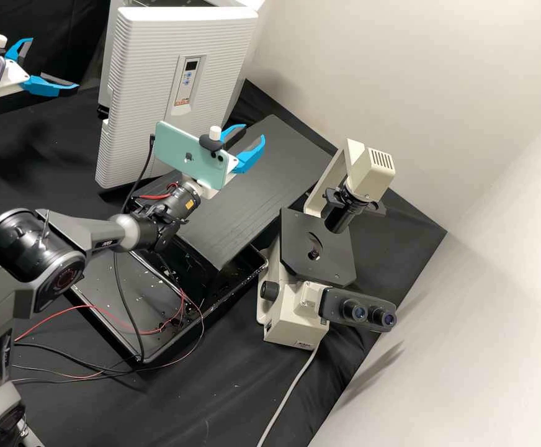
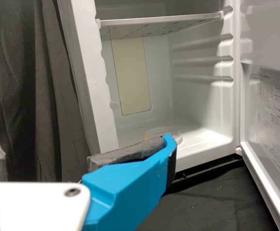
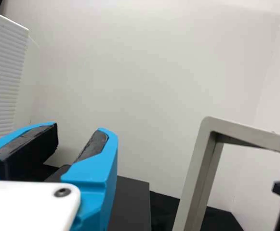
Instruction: Close the incubator door
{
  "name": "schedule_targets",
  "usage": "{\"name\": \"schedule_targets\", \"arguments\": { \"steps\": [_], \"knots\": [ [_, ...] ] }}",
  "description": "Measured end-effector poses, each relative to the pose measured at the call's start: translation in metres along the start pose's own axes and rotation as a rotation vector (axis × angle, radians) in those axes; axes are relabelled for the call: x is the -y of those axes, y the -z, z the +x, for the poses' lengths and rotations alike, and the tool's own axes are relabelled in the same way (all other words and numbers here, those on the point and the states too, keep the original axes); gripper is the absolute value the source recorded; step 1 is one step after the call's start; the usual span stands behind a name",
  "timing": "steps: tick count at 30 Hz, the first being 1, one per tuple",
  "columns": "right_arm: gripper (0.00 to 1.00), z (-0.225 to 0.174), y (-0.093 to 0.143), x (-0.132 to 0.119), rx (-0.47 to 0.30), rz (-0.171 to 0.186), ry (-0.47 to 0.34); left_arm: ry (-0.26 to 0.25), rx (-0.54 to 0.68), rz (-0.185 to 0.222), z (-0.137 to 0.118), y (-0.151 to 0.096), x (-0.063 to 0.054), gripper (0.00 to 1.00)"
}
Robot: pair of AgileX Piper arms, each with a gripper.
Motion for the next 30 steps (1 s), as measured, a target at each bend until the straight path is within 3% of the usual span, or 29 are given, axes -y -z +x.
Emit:
{"name": "schedule_targets", "arguments": {
  "steps": [14, 30],
  "knots": [
    [0.0, 0.044, 0.02, 0.012, -0.021, -0.049, 0.055, 0.0, 0.0, 0.0, 0.0, 0.0, 0.0, 1.0],
    [0.0, 0.102, 0.044, 0.019, -0.027, -0.108, 0.063, 0.0, 0.0, 0.0, 0.0, 0.0, 0.0, 1.0]
  ]
}}
